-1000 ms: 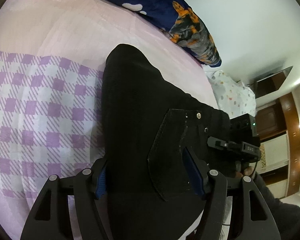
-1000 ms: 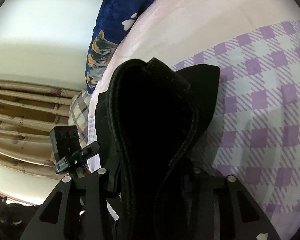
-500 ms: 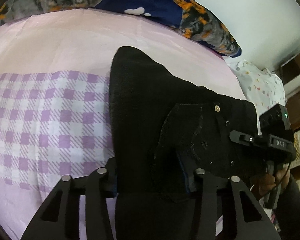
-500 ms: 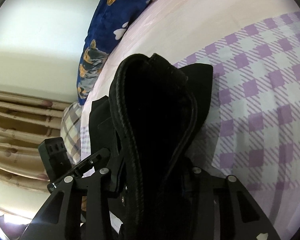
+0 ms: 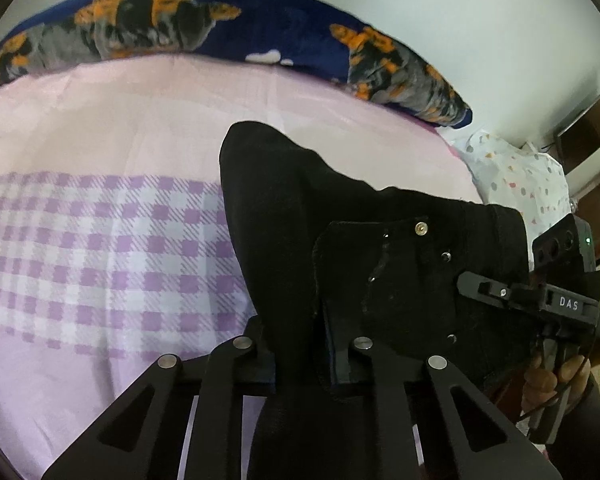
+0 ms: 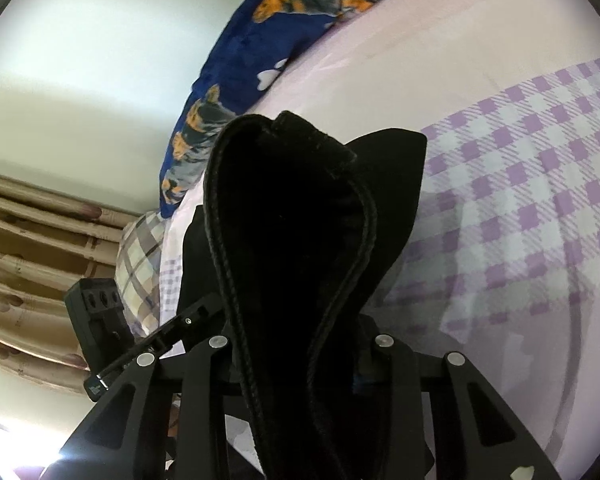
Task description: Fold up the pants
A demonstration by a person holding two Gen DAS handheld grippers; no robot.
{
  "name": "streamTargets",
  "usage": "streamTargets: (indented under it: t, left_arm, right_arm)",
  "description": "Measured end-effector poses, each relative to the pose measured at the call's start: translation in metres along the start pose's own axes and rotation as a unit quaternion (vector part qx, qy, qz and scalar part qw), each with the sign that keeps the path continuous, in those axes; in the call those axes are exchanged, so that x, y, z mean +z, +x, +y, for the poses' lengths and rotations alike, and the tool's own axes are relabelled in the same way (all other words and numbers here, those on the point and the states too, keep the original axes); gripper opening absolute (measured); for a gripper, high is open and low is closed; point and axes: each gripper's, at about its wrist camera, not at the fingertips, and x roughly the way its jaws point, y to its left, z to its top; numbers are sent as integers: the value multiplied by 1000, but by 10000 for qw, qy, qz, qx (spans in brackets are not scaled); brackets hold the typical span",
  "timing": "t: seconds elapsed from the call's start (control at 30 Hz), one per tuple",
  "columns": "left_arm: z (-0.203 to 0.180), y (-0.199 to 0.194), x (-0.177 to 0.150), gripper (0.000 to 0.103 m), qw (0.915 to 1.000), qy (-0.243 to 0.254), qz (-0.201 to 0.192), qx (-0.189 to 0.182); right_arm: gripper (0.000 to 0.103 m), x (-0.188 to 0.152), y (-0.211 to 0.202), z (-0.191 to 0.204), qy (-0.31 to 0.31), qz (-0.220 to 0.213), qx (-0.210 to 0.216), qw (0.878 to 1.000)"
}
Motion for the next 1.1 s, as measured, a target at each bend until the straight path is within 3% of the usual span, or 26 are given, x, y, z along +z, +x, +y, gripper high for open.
streamTargets:
  t: [0.33, 0.5, 1.1]
  left_arm:
    - [34, -46, -9, 17, 9990, -251, -212, 310]
    - [61, -55, -11, 17, 9972, -474, -327, 485]
    - [125, -62, 69, 17, 9922, -540, -687, 892]
  right_arm:
    - [31, -17, 36, 38, -199, 302, 201, 9991]
    - [31, -10, 68, 54, -313, 444, 271, 9982]
    - [31, 83, 156, 107, -1013, 714, 215, 9921]
